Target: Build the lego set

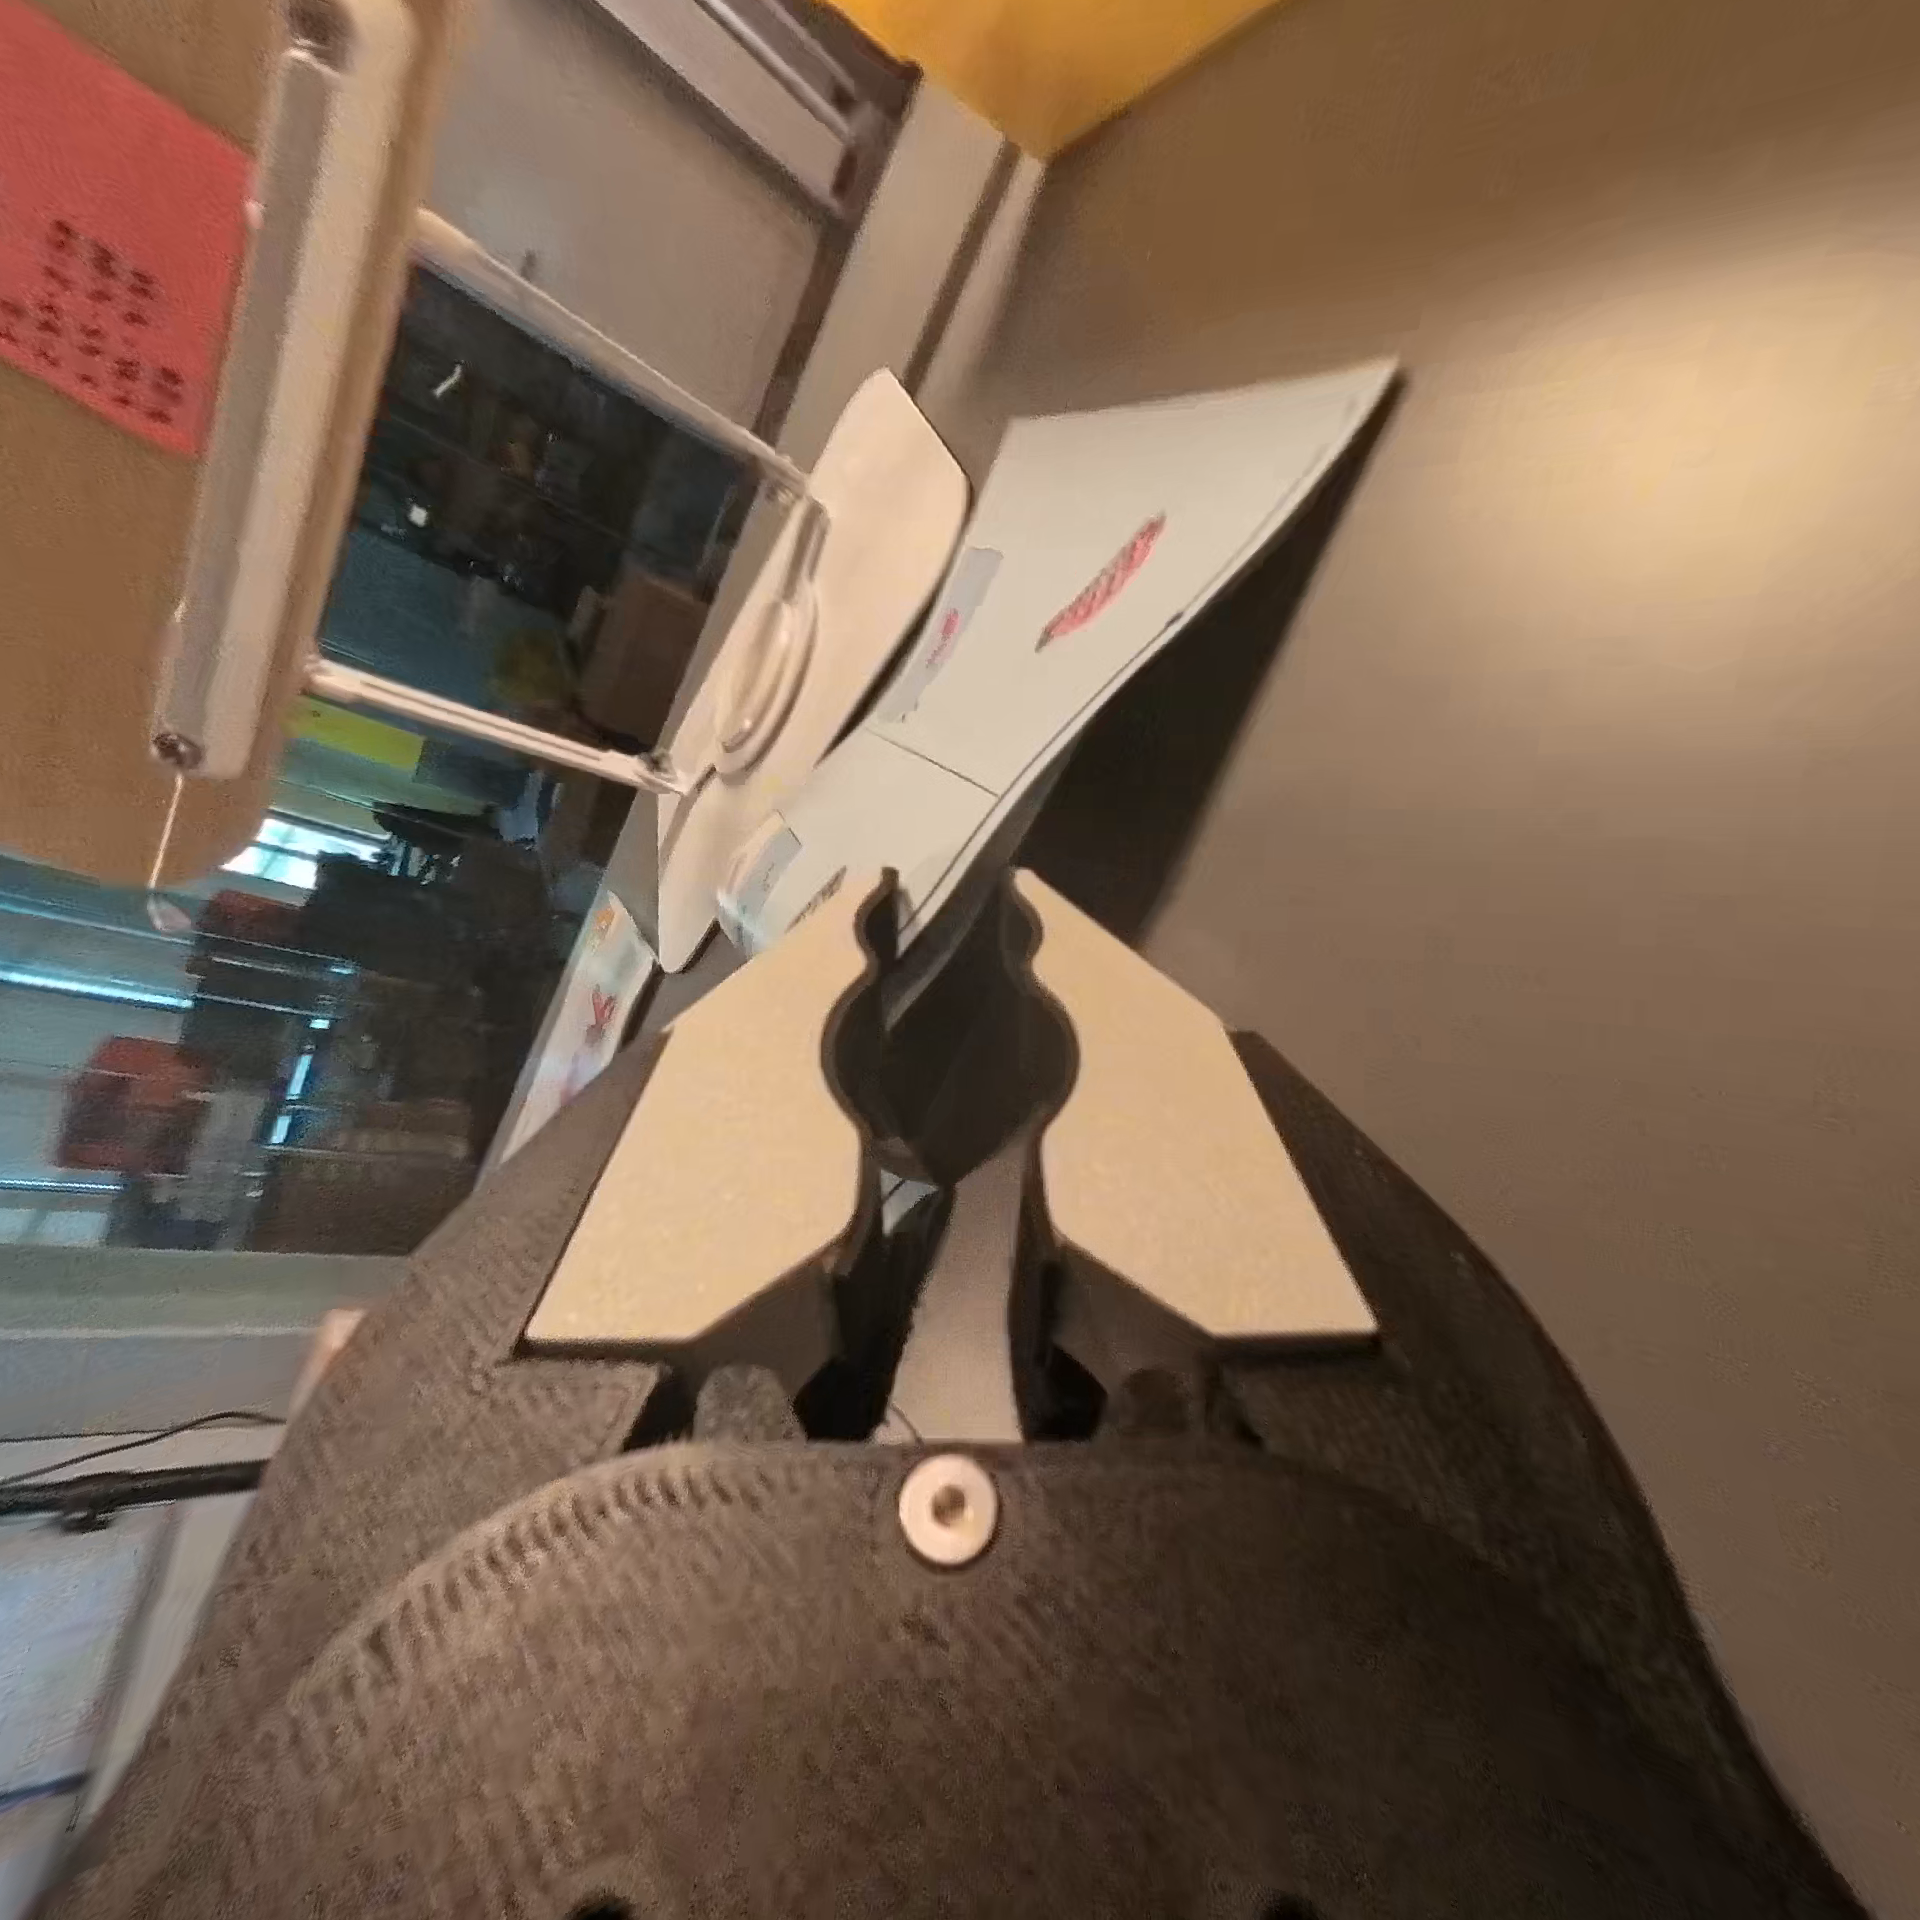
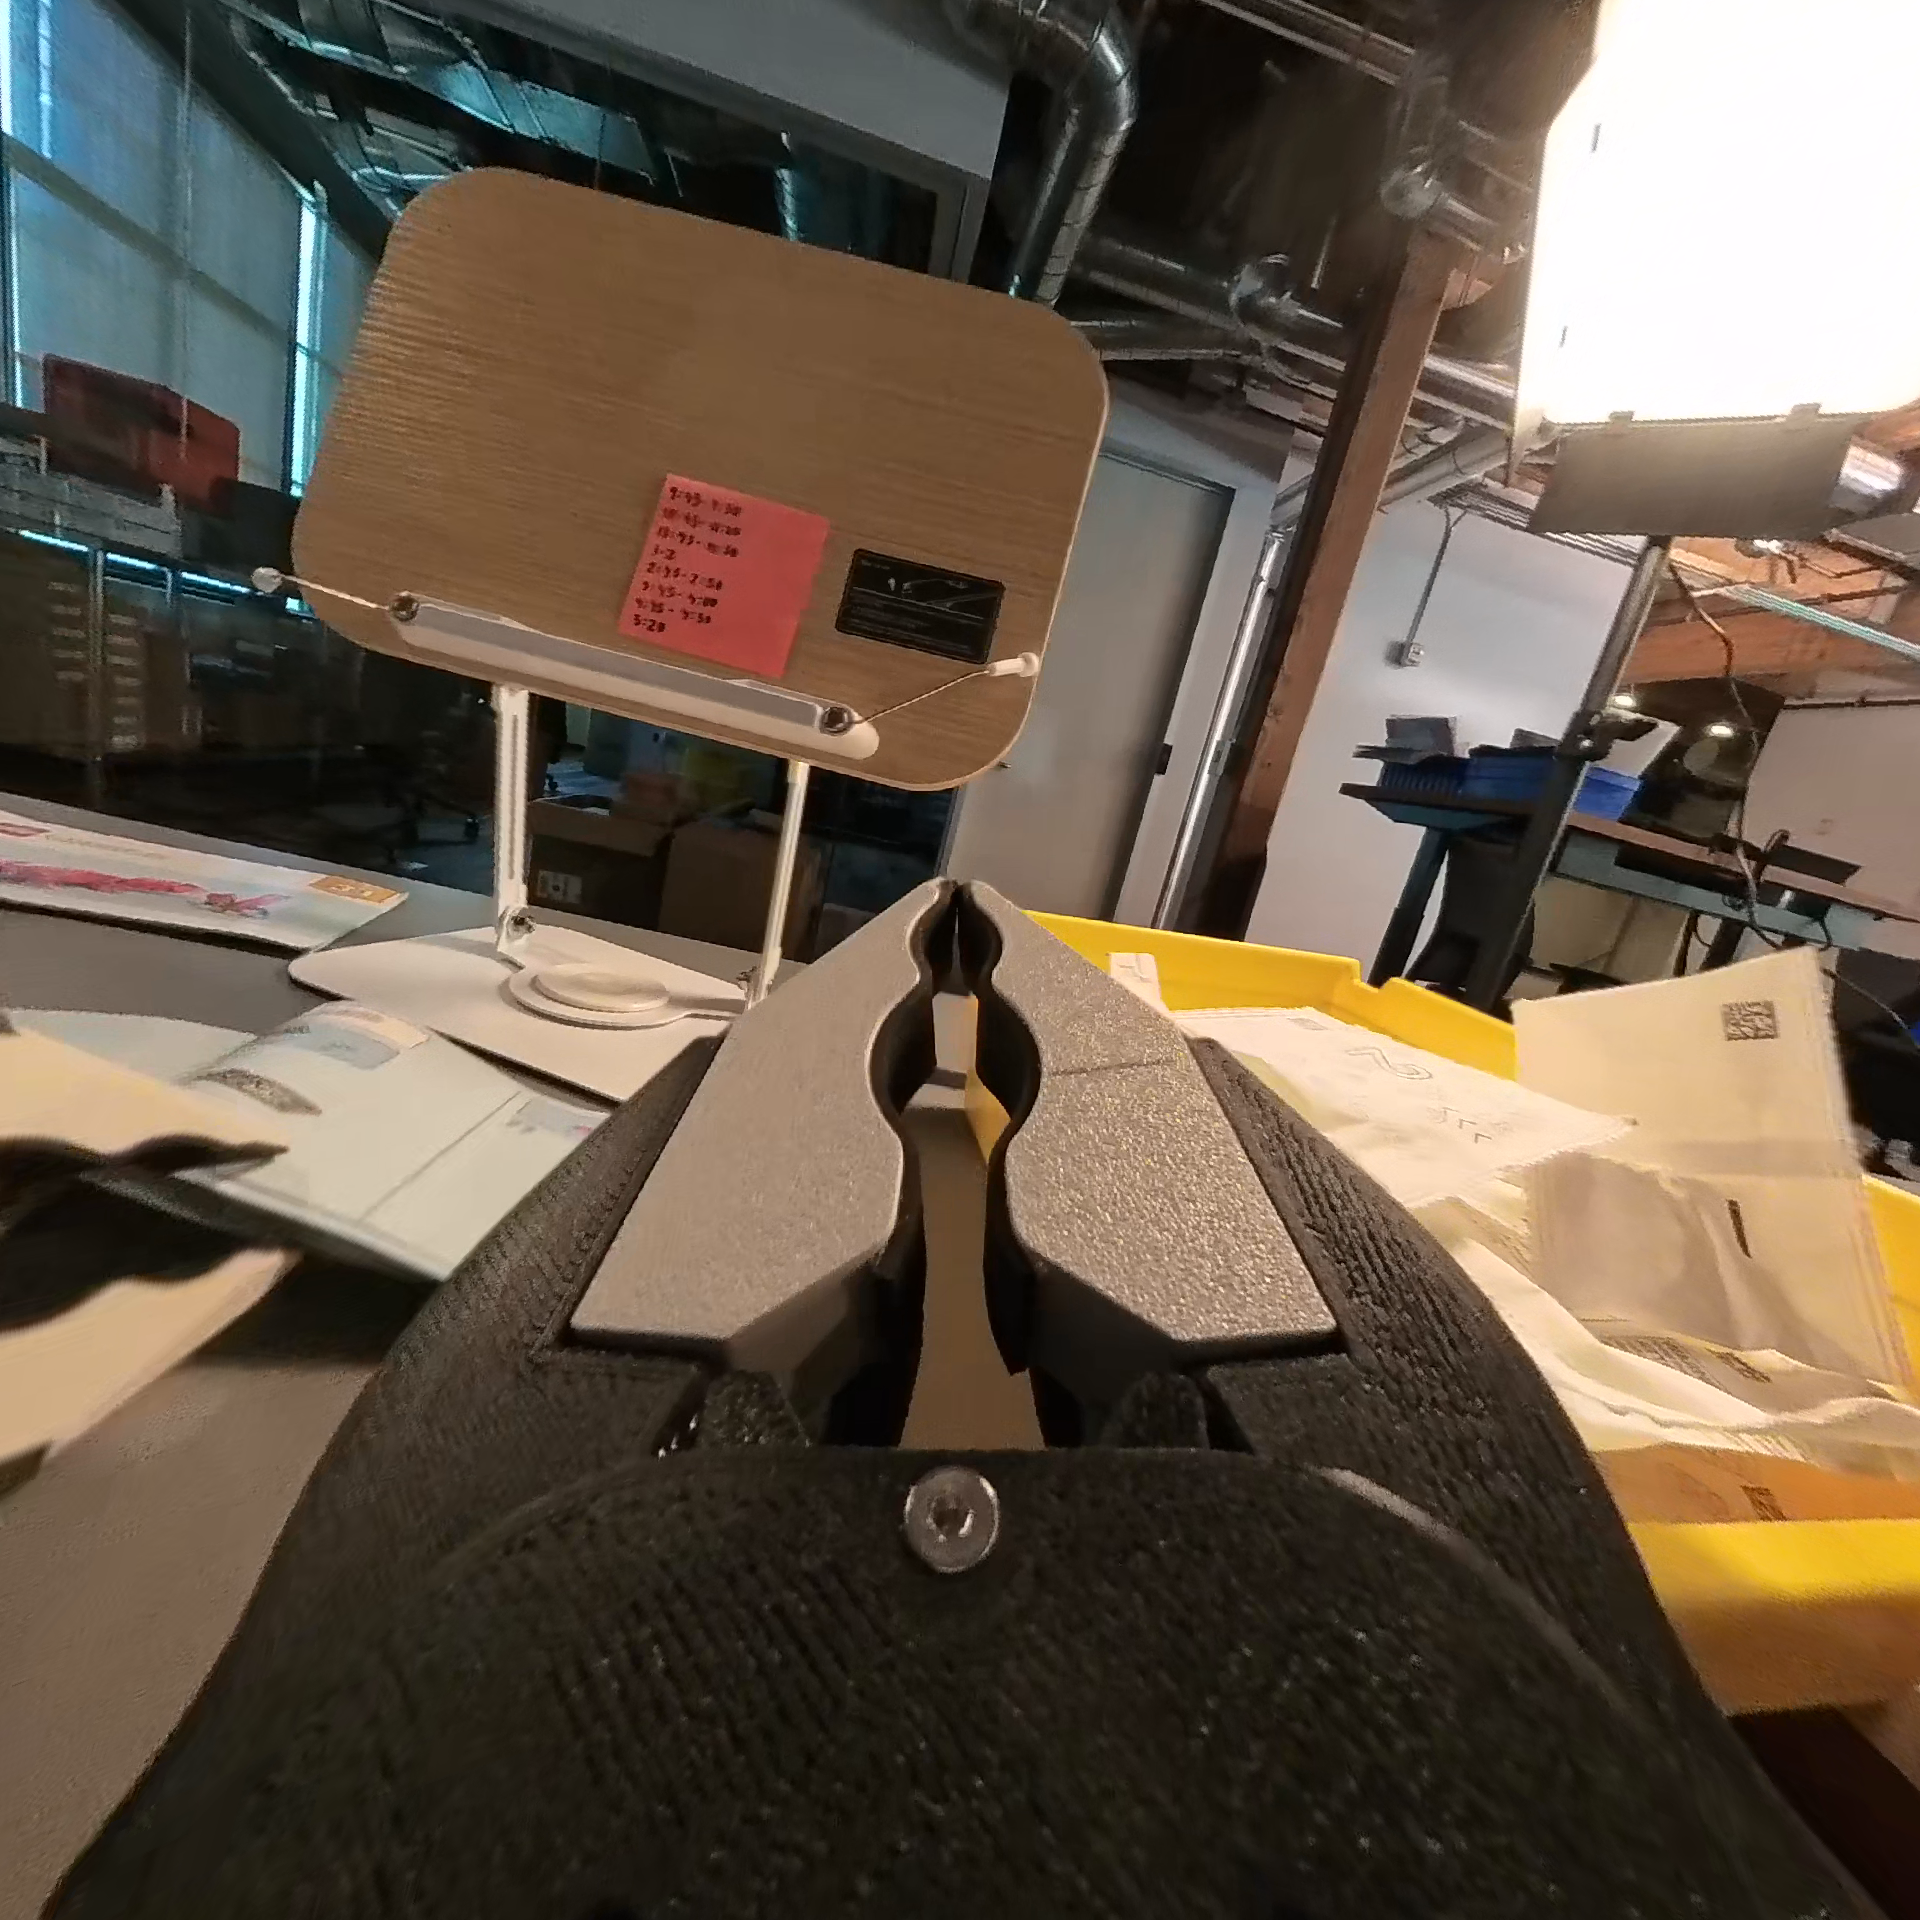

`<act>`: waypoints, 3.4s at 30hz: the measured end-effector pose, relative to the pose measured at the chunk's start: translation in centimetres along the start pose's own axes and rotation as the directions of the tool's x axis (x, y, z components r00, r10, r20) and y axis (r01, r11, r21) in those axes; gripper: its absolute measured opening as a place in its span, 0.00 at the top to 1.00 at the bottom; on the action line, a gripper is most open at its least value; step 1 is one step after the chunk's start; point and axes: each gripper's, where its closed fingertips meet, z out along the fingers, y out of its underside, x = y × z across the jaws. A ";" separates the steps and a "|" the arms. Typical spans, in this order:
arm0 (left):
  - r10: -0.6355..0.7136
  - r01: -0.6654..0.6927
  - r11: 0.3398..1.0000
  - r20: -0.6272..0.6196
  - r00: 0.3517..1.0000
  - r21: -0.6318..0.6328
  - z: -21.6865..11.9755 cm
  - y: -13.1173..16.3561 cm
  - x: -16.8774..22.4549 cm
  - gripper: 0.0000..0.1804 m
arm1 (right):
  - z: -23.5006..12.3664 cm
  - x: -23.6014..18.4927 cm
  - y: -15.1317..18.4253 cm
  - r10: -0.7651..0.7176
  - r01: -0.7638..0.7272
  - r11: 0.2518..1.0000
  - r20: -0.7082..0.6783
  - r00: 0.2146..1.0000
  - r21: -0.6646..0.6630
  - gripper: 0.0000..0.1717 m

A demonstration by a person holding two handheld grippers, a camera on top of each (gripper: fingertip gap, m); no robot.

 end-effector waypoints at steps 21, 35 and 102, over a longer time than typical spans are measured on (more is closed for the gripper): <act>-0.759 0.702 0.560 -0.068 0.648 0.440 -4.5 -1.0 -8.6 1.00 | -1.4 -9.5 0.0 -0.483 0.464 0.875 0.318 0.816 0.136 0.86; -0.765 0.724 0.539 -0.111 0.635 0.430 -4.3 -1.2 -8.2 1.00 | -0.8 -8.4 0.3 -0.549 0.544 0.834 0.233 0.802 0.094 1.00; -0.622 0.619 0.662 -0.150 0.768 0.422 -4.3 -3.2 -5.8 1.00 | -0.6 -6.6 -1.0 -0.597 0.590 0.803 0.099 0.797 0.085 1.00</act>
